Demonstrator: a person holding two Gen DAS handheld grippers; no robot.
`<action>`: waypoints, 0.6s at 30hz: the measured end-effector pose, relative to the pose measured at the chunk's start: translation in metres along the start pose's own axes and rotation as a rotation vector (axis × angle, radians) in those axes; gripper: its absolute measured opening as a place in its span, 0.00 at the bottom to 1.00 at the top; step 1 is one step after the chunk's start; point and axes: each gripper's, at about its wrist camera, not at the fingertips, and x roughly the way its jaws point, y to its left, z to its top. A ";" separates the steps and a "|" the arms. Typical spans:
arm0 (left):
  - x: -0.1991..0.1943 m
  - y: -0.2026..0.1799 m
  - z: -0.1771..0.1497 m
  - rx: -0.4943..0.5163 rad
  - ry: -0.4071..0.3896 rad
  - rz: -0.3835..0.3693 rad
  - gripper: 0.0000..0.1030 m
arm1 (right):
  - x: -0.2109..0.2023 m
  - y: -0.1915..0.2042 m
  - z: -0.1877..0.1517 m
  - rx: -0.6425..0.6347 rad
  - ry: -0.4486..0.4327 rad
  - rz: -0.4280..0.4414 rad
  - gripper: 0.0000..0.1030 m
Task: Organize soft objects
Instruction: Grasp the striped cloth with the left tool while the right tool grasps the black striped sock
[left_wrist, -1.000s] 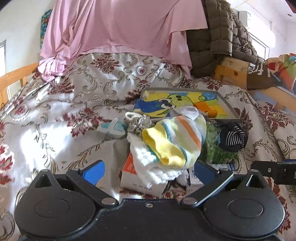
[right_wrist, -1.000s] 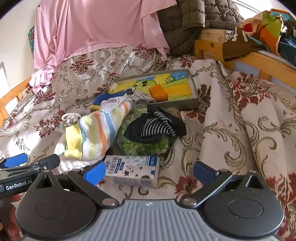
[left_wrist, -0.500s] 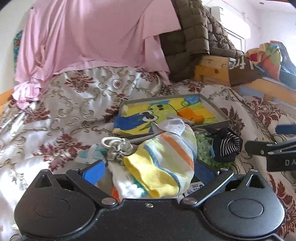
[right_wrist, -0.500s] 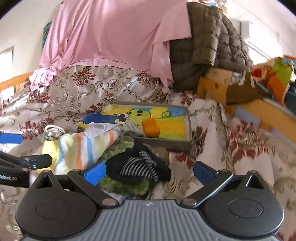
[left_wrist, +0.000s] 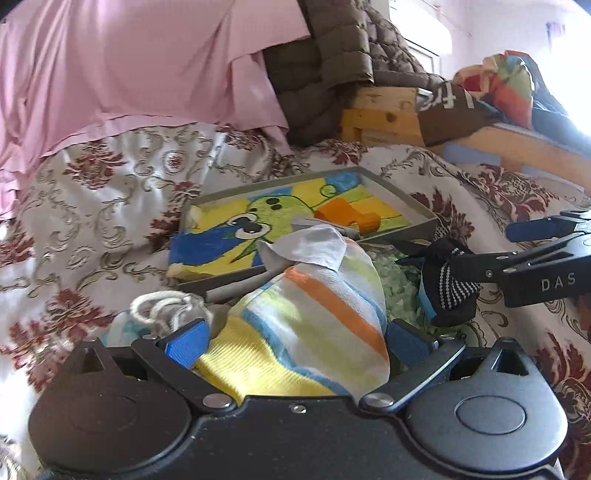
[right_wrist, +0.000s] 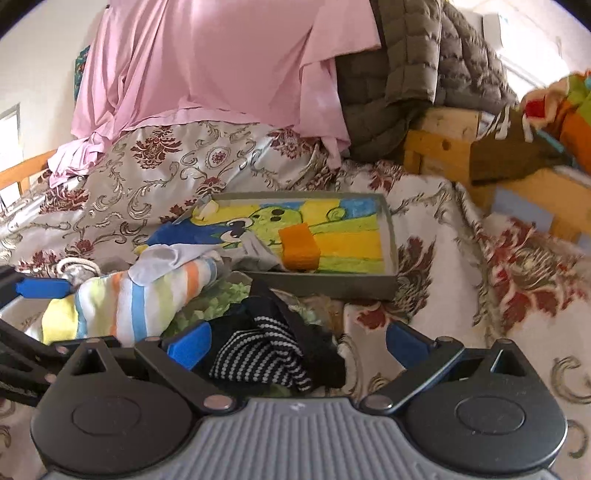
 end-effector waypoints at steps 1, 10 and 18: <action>0.003 0.000 0.001 0.006 -0.003 -0.008 0.99 | 0.001 0.001 0.000 -0.007 0.002 0.000 1.00; 0.014 -0.012 0.001 0.105 0.016 -0.080 0.99 | 0.008 0.007 -0.003 -0.012 0.021 0.020 0.98; 0.017 -0.025 -0.002 0.175 0.064 -0.102 0.91 | 0.009 0.009 -0.004 -0.013 0.033 0.051 0.92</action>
